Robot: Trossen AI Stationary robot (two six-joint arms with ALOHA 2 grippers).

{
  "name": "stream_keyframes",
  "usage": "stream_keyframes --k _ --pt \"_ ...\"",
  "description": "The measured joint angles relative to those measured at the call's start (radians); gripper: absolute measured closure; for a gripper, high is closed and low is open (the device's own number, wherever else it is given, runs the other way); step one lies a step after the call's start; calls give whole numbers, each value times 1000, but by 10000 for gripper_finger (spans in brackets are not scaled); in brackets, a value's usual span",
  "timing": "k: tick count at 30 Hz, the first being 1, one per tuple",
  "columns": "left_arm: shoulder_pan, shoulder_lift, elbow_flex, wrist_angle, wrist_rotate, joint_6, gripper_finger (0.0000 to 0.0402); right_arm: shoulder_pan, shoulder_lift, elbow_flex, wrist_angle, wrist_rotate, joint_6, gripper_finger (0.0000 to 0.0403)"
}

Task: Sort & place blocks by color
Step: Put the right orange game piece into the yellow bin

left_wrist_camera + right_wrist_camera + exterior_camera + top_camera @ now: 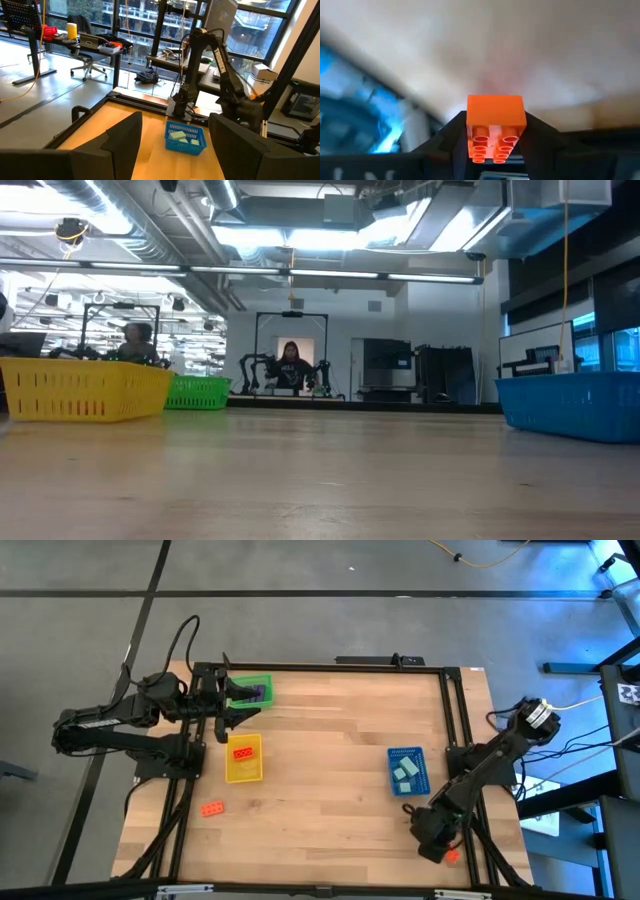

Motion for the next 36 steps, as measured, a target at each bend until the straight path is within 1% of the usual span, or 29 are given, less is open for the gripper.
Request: stream_keyframes --k 2,4,7,10,13,17,20,24,27,32,36 --pt "0 0 0 0 0 0 180 -15 -34 36 16 12 -100 263" --pt "0 0 0 0 0 0 180 -46 -68 75 54 46 -211 263" --pt "0 0 0 0 0 0 180 -130 -112 135 99 127 -380 263" --pt "0 0 0 0 0 -6 180 -272 -123 213 109 232 -576 263" --pt "0 0 0 0 0 -7 180 -442 -110 298 132 317 -785 263" --pt "0 2 0 0 0 -17 180 -638 -61 435 218 399 -1023 263" --pt "0 27 0 1 1 -59 180 -732 -11 560 238 427 -1171 263" --pt "0 91 0 1 52 -112 180 -784 49 722 240 487 -1354 263" --pt "-5 141 -1 35 85 -139 180 -804 72 798 242 501 -1422 263" --pt "-21 190 -1 90 106 -139 180 -814 81 816 219 501 -1449 263" --pt "-29 205 -1 95 79 -173 180 -814 81 816 218 500 -1449 263"
